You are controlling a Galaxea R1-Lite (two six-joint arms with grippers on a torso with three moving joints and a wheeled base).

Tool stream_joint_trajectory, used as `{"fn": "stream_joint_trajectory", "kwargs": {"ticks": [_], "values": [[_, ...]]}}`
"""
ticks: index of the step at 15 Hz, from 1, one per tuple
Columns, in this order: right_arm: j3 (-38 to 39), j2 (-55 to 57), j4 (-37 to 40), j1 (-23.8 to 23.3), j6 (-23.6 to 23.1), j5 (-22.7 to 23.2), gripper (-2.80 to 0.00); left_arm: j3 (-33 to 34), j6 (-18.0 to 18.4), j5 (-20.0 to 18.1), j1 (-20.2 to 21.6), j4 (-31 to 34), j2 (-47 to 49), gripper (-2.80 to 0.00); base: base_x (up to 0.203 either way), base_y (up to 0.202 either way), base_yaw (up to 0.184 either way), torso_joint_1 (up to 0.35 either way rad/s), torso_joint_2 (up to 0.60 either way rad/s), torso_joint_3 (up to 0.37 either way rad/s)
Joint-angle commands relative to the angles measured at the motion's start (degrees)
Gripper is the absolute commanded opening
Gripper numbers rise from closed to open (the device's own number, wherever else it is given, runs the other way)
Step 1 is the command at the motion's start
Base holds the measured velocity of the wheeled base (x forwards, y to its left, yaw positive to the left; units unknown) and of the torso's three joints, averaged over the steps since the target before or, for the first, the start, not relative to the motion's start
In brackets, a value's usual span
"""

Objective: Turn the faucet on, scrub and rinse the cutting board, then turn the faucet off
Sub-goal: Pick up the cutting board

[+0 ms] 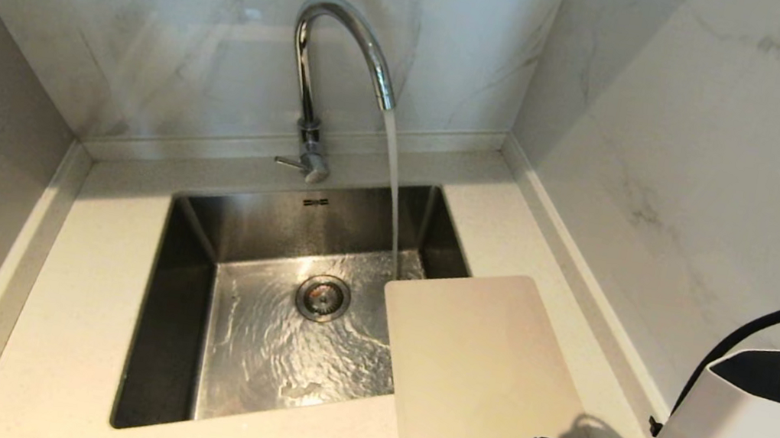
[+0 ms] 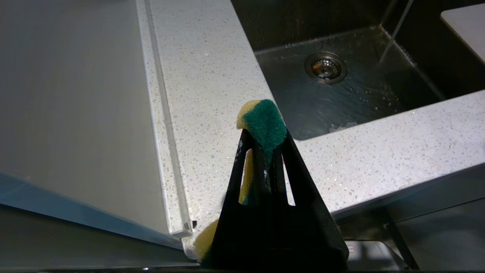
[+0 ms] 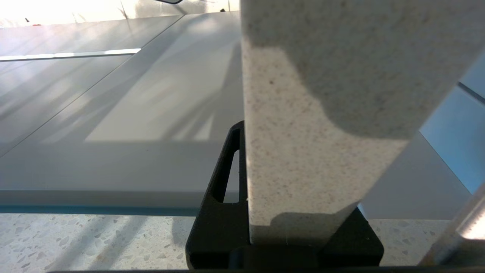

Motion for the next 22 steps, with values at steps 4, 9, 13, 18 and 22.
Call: {"fn": "stream_joint_trajectory", "kwargs": {"ticks": [4,9,13,18,22], "values": [[0.2,-4.0,-0.2,0.0,-0.3,0.1,-2.80,0.0,0.0,0.0,0.0,0.0,0.1,-2.80,0.000,0.000,0.000,0.000,0.00,0.000],[1.9,-12.0,0.2,0.0,-0.4,0.0,-2.80,0.0,0.0,0.1,0.0,0.0,0.1,-2.80,0.000,0.000,0.000,0.000,0.00,0.000],[3.2,-18.7,0.3,0.0,-1.1,0.0,-2.80,0.0,0.0,0.1,0.0,0.0,0.1,-2.80,0.000,0.000,0.000,0.000,0.00,0.000],[4.2,-28.1,4.1,-0.3,-5.7,-1.6,-2.80,0.0,0.0,0.0,0.0,0.0,0.1,-2.80,0.000,0.000,0.000,0.000,0.00,0.000],[3.1,-35.5,11.8,-0.5,-8.3,-6.3,-2.80,0.0,0.0,0.1,0.0,0.0,0.1,-2.80,0.000,0.000,0.000,0.000,0.00,0.000]]}}
